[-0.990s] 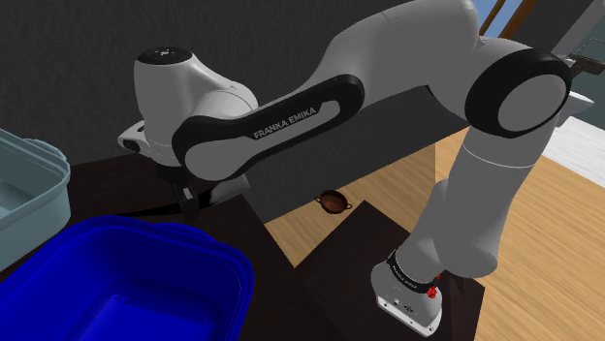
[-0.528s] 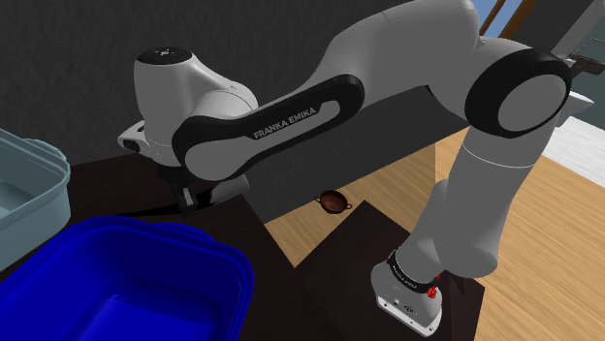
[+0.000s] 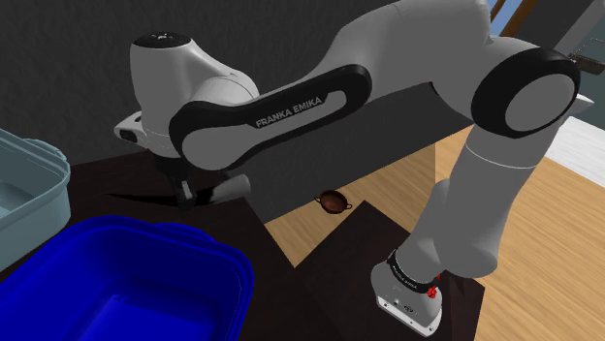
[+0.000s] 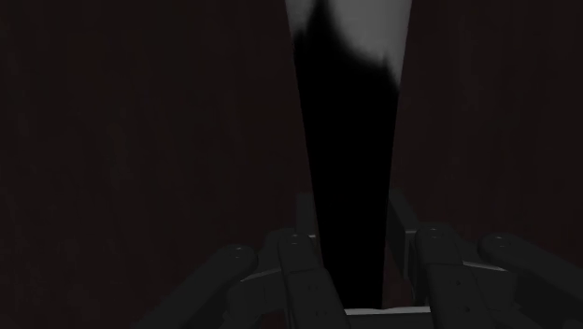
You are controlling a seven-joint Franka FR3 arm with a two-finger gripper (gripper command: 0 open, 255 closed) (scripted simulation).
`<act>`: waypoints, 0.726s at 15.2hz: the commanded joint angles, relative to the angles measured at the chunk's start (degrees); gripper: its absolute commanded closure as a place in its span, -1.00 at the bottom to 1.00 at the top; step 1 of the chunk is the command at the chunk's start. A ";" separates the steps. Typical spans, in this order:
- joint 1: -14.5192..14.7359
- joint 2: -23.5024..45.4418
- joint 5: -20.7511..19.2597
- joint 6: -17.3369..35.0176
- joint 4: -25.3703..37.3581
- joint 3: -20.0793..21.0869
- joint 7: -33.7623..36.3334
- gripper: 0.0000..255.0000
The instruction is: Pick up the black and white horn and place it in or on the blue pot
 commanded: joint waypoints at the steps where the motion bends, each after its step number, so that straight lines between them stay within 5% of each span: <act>1: -0.08 -0.62 0.31 -1.50 0.92 0.07 -0.27 1.00; 11: -0.22 -2.82 1.38 -8.57 5.93 0.33 -1.07 1.00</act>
